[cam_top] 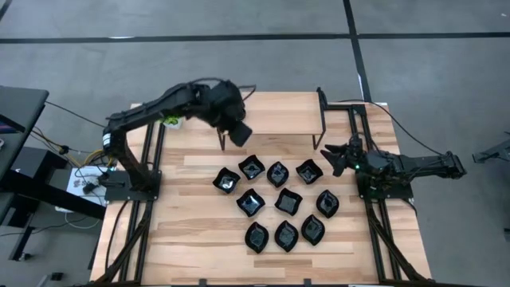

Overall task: Pick & Place Mini shaped plates
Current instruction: Put the distorted square plate on the shelf

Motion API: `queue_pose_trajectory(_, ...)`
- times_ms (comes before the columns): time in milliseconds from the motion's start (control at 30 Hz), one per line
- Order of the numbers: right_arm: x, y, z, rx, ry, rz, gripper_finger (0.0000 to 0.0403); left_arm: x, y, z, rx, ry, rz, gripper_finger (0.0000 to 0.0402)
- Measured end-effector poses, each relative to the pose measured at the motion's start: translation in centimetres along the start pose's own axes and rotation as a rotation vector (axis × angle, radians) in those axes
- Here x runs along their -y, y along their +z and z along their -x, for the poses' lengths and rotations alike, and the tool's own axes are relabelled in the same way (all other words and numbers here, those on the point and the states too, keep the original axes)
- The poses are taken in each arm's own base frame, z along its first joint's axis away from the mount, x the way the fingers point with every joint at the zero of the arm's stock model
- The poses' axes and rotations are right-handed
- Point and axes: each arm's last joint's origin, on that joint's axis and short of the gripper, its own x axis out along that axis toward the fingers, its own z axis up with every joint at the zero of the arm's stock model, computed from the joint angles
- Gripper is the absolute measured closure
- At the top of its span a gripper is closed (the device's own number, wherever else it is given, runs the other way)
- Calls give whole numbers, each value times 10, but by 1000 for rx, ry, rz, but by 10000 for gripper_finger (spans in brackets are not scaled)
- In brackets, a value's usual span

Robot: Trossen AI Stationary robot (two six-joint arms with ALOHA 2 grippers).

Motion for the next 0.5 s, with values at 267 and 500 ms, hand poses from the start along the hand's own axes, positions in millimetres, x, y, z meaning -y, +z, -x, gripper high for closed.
queue_pose_trajectory(267,-3,4,0,37,29,-34,182,23,-50,-8,-31,64,64,348)
queue_pose_trajectory(500,-4,5,0,37,36,-48,182,17,-122,-34,-22,7,199,356)
